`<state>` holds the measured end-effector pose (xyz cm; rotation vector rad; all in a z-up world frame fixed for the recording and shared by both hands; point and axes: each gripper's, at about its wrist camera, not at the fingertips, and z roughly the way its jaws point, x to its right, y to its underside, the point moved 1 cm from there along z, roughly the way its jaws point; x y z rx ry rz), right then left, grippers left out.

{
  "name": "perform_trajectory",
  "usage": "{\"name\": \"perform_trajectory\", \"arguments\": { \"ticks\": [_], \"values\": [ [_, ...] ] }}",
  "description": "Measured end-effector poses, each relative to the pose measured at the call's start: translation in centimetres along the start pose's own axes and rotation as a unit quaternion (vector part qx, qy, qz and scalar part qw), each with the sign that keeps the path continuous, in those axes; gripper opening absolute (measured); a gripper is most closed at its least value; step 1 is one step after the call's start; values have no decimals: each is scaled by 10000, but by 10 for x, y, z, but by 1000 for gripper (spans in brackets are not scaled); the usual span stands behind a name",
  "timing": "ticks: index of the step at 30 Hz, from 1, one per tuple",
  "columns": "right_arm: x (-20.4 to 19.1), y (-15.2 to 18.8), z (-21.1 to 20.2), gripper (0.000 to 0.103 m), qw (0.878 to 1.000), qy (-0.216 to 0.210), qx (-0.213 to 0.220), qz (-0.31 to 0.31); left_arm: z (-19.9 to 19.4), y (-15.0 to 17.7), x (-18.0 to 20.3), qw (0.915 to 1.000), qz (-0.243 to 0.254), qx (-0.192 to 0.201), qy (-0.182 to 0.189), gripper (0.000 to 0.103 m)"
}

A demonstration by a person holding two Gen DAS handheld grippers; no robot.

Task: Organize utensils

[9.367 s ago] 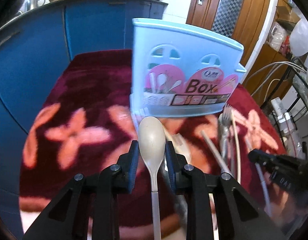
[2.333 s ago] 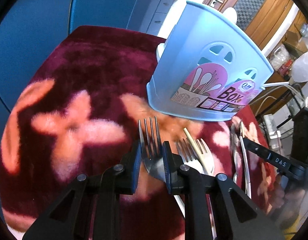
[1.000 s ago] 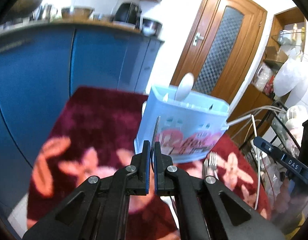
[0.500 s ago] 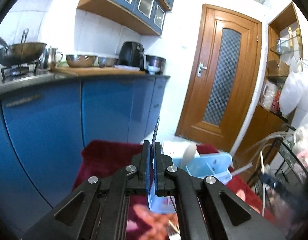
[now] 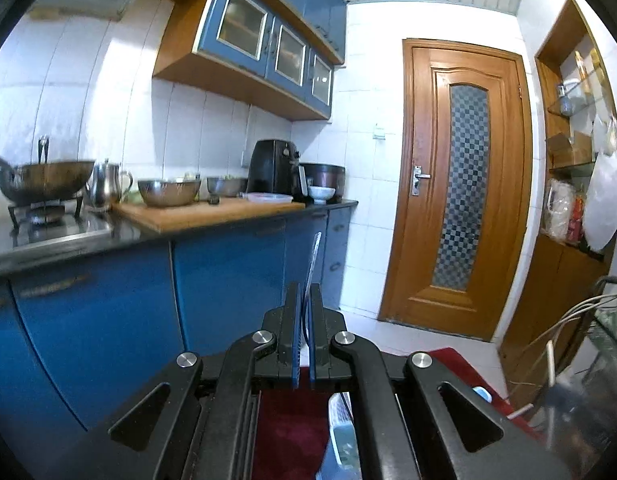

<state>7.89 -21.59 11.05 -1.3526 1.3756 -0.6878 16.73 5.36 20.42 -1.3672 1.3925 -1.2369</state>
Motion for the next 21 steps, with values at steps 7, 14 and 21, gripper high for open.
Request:
{"name": "perform_trajectory", "arguments": {
  "ticks": [7,14,21],
  "values": [
    [-7,-28,19,6,9974,216,680,-103,26,5,10,9997,237,-13,-75,0],
    [-1,-39,53,6,9929,486,1088,26,41,25,18,9993,354,-94,-29,0],
    [-3,-23,87,6,9901,798,1139,-191,54,48,20,9991,413,-119,34,0]
  ]
}}
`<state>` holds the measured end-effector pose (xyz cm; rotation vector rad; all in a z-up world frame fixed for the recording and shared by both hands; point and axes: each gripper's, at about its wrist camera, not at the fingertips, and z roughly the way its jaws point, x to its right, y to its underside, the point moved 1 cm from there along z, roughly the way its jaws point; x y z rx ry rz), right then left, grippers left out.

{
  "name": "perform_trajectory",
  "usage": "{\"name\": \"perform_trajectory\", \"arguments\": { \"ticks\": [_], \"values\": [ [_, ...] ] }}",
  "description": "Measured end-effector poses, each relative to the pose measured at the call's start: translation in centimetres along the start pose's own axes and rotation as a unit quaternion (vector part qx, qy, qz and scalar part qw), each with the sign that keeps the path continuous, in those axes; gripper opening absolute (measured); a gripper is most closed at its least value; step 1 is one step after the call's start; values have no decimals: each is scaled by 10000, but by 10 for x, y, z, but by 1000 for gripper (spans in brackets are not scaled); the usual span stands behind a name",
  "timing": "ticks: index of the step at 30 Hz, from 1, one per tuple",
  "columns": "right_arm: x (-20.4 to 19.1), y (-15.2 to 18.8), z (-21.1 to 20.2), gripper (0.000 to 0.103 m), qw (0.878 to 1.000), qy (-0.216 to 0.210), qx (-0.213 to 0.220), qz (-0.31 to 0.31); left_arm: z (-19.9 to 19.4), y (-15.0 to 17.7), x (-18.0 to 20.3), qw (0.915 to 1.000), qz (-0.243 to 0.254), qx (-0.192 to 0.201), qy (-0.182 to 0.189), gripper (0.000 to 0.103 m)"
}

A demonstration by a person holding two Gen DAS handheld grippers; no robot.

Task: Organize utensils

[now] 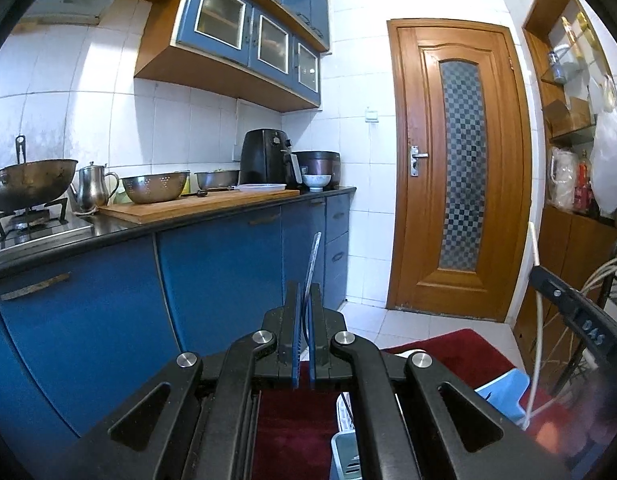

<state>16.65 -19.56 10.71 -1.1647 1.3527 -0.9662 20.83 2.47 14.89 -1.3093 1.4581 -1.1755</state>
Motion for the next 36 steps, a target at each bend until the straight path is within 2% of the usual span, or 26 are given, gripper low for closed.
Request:
{"name": "perform_trajectory", "arguments": {
  "ticks": [12,20,21,22,24,27,29,32,36],
  "values": [
    [-1,32,10,6,9981,-225,-537,-213,7,30,14,9991,60,-180,377,0],
    [5,40,11,7,9949,-386,-920,-105,17,50,23,9960,1,-542,704,1],
    [5,39,10,12,9947,-392,-943,-93,18,52,24,9954,-16,-599,746,1],
    [6,38,10,23,9946,-410,-952,-70,19,53,25,9949,-30,-639,783,1],
    [6,36,8,36,9943,-491,-946,-22,20,56,27,9935,-69,-736,868,3],
    [5,29,3,37,9947,-526,-881,-37,20,57,28,9918,-139,-835,956,10],
    [5,25,-1,37,9949,-544,-847,-39,16,55,29,9916,-155,-829,985,22],
    [3,18,-9,39,9950,-594,-802,-10,5,48,29,9931,-110,-672,952,35],
    [-1,8,-21,39,9951,-634,-760,-26,-10,39,30,9935,-122,-629,945,38]
  ]
}}
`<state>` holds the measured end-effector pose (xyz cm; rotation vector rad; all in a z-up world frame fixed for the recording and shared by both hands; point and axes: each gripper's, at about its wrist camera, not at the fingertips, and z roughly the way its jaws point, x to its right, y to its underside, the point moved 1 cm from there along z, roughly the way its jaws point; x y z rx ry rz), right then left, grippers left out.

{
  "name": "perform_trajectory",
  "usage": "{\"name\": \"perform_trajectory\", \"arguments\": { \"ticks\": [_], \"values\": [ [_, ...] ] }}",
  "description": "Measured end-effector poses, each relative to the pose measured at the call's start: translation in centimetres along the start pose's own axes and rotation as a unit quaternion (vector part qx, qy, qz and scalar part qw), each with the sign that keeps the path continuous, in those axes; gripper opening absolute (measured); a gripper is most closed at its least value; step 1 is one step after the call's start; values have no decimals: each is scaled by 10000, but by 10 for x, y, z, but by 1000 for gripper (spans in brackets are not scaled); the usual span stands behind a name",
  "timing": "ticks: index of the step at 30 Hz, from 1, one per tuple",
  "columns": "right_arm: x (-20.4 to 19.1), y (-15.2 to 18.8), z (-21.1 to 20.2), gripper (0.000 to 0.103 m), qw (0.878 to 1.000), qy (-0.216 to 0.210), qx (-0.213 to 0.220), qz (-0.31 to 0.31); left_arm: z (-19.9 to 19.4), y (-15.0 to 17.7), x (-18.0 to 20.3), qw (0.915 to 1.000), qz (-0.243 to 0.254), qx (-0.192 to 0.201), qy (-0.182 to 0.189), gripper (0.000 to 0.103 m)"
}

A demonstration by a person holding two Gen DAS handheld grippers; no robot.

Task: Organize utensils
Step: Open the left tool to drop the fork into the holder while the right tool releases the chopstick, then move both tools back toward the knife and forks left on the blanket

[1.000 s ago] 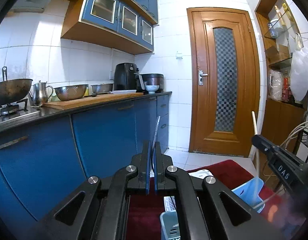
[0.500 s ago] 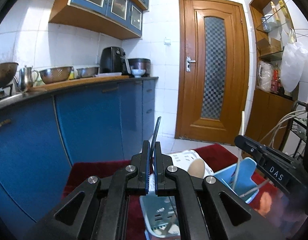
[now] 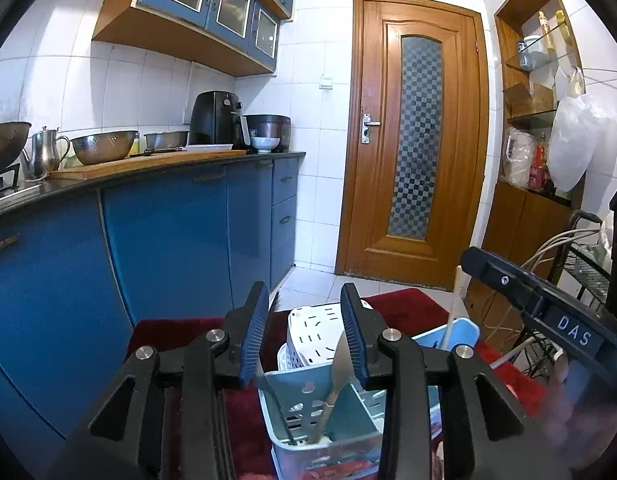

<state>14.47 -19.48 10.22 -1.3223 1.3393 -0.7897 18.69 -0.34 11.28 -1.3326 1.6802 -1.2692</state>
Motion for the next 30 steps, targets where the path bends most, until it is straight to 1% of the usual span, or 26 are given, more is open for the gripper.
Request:
{"name": "perform_trajectory", "arguments": {
  "ticks": [3,10,18,25,30],
  "values": [
    [-6,-6,-11,39,10000,-61,-57,-19,-10,-3,0,10000,-26,1,5,39],
    [-9,-9,-36,39,9995,-202,-217,68,-35,-6,0,10000,-35,45,-26,39],
    [-5,-8,-64,39,9988,-198,-393,209,-62,-5,-2,9999,-100,-28,-43,39],
    [0,7,-83,39,9967,-19,-753,298,-87,6,-5,9996,-225,-171,-72,39],
    [4,25,-92,39,9939,100,-1040,358,-100,23,-7,9987,-304,-401,-67,39]
  ]
}}
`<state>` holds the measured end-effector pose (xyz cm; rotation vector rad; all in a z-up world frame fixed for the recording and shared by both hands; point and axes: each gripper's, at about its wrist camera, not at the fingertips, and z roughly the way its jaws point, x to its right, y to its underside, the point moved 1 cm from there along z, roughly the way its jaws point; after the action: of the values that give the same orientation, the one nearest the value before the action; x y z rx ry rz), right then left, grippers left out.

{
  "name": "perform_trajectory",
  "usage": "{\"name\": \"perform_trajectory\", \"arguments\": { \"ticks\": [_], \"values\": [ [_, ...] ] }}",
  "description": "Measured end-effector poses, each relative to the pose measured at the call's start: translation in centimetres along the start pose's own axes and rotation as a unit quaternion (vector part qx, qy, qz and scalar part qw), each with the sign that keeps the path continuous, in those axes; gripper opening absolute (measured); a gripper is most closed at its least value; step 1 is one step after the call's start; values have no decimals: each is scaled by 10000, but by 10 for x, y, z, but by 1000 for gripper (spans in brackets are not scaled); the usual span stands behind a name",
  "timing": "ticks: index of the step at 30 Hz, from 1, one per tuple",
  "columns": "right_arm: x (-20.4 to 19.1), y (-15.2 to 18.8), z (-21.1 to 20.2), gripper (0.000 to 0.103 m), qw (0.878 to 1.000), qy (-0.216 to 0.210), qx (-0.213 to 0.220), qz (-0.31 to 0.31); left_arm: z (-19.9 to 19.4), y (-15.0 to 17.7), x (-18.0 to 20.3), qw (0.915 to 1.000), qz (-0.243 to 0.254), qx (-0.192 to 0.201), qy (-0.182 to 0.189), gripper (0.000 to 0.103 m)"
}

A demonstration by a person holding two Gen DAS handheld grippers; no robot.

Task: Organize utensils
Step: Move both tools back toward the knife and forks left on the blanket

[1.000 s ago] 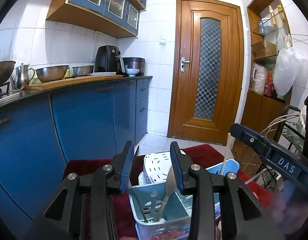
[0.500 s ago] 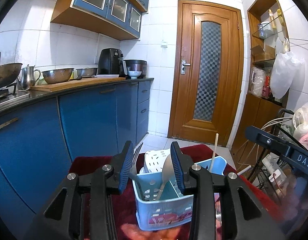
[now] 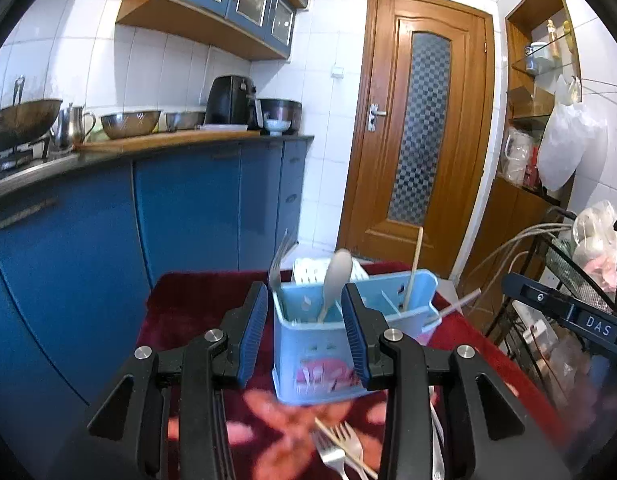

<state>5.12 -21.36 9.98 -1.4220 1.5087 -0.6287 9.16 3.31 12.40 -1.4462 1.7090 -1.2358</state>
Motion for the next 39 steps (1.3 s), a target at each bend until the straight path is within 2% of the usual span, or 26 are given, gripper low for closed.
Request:
{"name": "perform_trajectory", "arguments": {
  "ticks": [9,19,31,39],
  "values": [
    [12,37,0,39,9988,169,-462,31,-7,38,-3,9991,-182,-376,-38,39],
    [26,74,14,39,9941,349,-1021,59,10,81,-5,9945,-400,-964,-115,39],
    [37,110,43,39,9846,486,-1669,177,34,106,-14,9885,-602,-1376,-173,39],
    [37,123,57,39,9788,459,-1988,156,40,112,-16,9866,-631,-1492,-182,39]
  ]
}}
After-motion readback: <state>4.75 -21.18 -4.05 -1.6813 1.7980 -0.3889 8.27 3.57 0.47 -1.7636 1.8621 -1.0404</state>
